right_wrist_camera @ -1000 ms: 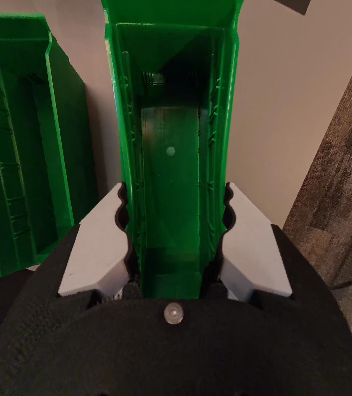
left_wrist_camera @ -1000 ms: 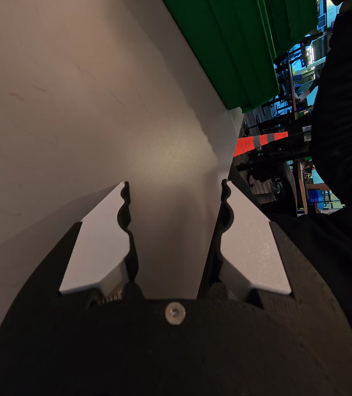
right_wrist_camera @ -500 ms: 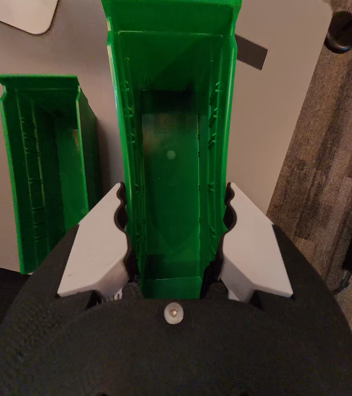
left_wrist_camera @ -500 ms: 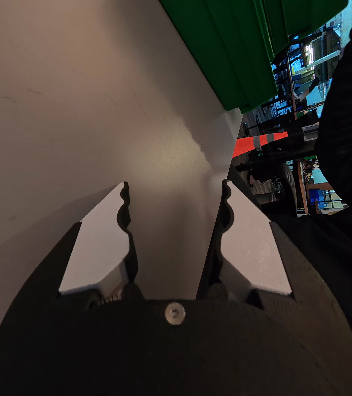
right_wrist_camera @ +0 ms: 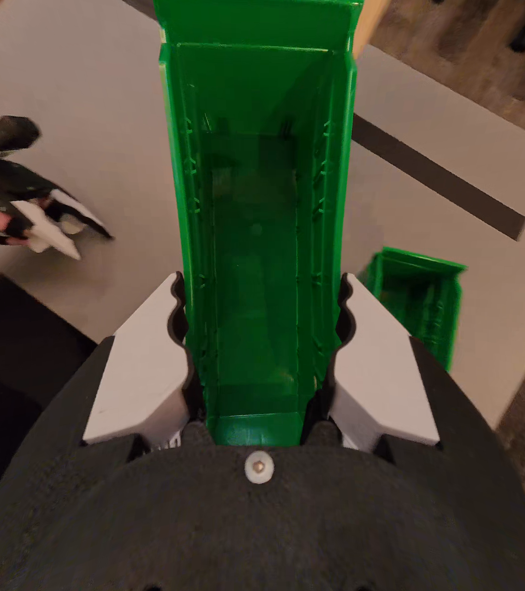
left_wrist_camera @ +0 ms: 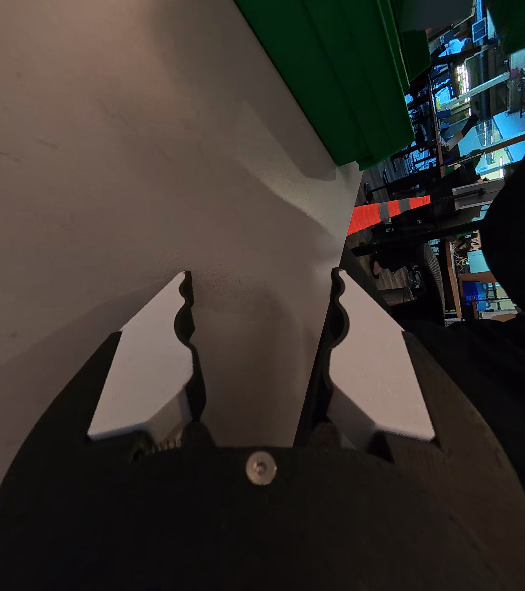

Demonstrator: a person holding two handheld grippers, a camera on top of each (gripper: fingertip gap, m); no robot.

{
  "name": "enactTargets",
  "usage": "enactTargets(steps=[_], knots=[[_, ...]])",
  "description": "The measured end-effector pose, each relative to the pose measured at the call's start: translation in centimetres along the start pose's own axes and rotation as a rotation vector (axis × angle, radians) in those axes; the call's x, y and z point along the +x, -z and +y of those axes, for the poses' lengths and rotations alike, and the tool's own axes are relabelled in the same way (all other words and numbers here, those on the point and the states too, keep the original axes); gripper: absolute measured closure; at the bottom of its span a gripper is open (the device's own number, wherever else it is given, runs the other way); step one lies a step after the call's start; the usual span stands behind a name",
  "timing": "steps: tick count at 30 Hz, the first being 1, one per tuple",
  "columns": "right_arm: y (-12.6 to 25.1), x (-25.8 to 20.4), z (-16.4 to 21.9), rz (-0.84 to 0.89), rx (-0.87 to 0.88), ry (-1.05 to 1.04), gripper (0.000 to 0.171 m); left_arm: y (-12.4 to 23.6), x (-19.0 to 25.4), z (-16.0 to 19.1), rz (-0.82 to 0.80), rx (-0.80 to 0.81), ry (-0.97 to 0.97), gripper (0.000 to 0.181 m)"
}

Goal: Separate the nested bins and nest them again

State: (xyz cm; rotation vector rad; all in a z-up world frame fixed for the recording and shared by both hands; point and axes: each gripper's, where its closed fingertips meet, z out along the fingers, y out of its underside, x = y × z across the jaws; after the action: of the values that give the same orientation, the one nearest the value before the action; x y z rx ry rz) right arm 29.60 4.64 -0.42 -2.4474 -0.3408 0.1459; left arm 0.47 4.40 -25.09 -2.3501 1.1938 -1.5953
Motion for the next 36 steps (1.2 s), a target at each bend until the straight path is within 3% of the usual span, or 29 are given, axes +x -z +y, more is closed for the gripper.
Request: enactTargets(steps=[5, 14, 21, 27, 31, 33, 36], knots=[[-4.3, -8.4, -0.6, -0.113, -0.015, 0.055, 0.075, 0.5, -0.4, -0.2, -0.007, 0.016, 0.006, 0.096], [-13.7, -16.3, 3.3, -0.114, -0.142, 0.1, 0.075, 0.8, -1.1, -0.4, -0.024, 0.037, 0.03, 0.098], [-18.3, -17.0, 6.4, -0.088, -0.222, 0.068, 0.07, 0.5, -1.0, -0.5, -0.026, 0.034, 0.026, 0.098], [-20.0, -16.2, 8.5, -0.04, -0.247, 0.053, 0.061, 0.6, -1.1, -0.7, -0.027, 0.048, 0.041, 0.099], [-20.0, -16.3, 9.2, -0.036, -0.308, 0.113, 0.047, 0.4, -1.1, -0.8, -0.023, 0.052, 0.047, 0.099], [-20.1, -16.5, 9.5, -0.052, -0.362, 0.146, 0.028, 0.3, -1.0, -0.8, -0.021, 0.051, 0.048, 0.099], [-21.0, -16.4, 9.8, -0.061, -0.437, 0.2, 0.036, 0.3, -0.9, -0.7, -0.025, 0.045, 0.045, 0.099]])
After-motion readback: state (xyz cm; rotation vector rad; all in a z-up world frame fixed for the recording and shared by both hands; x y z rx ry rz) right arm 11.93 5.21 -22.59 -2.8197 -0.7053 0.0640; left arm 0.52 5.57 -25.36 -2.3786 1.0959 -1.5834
